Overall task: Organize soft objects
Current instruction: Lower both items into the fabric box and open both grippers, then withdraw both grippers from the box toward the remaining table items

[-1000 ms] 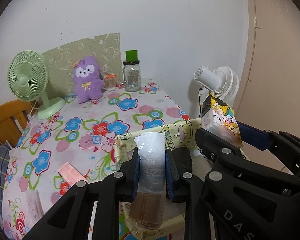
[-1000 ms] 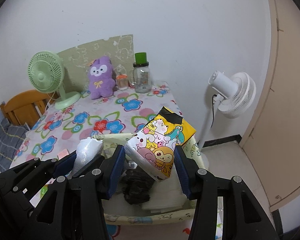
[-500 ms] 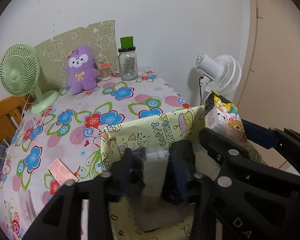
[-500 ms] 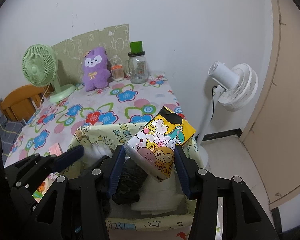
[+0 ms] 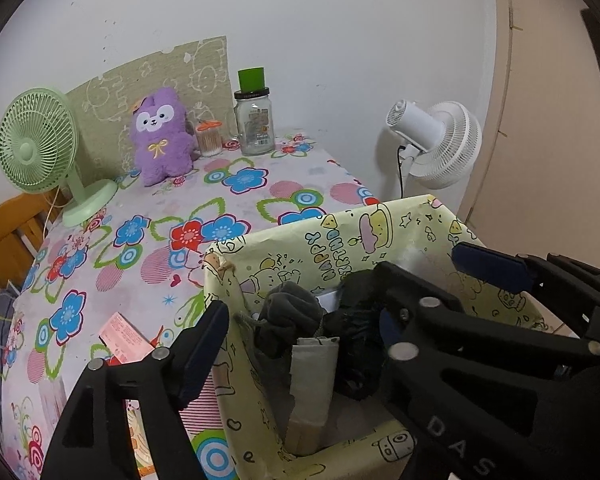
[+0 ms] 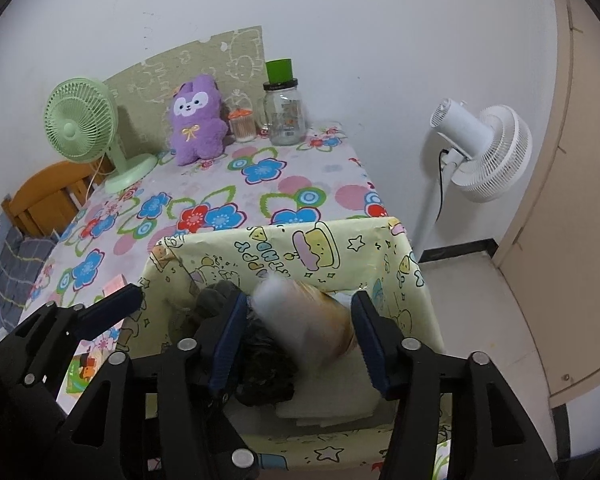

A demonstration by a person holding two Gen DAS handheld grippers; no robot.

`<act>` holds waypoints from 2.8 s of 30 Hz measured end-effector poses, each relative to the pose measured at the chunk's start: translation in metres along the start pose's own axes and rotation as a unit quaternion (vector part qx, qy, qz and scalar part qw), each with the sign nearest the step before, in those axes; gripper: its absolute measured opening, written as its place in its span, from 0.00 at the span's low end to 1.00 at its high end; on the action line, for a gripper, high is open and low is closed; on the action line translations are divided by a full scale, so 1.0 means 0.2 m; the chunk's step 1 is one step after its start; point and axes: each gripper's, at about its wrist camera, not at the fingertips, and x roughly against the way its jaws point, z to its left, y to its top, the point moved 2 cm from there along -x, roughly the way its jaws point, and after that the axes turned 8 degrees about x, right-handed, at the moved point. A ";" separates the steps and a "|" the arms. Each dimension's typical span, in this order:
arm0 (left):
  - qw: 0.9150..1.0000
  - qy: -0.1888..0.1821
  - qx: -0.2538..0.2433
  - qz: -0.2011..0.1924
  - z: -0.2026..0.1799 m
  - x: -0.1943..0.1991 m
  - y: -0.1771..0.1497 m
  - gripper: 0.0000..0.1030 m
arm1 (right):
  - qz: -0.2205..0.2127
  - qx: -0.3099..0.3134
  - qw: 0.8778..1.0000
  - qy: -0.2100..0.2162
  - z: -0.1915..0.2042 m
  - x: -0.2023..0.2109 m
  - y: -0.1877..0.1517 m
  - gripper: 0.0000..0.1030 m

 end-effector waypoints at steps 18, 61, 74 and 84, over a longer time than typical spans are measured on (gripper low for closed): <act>1.000 -0.003 -0.003 -0.027 0.03 0.16 0.00 0.98 | -0.028 -0.010 0.999 -0.013 0.06 0.15 -0.01 0.81; 0.995 0.016 0.009 -0.098 0.52 0.65 -0.19 0.98 | -0.132 0.025 0.989 -0.056 0.69 0.55 -0.09 0.98; 0.995 0.042 0.026 -0.090 0.73 0.63 -0.30 0.98 | -0.130 0.048 0.990 -0.022 0.92 0.45 -0.14 0.98; 0.995 0.047 0.045 -0.071 0.89 0.53 -0.39 0.98 | -0.122 0.058 0.991 0.002 1.05 0.32 -0.20 0.98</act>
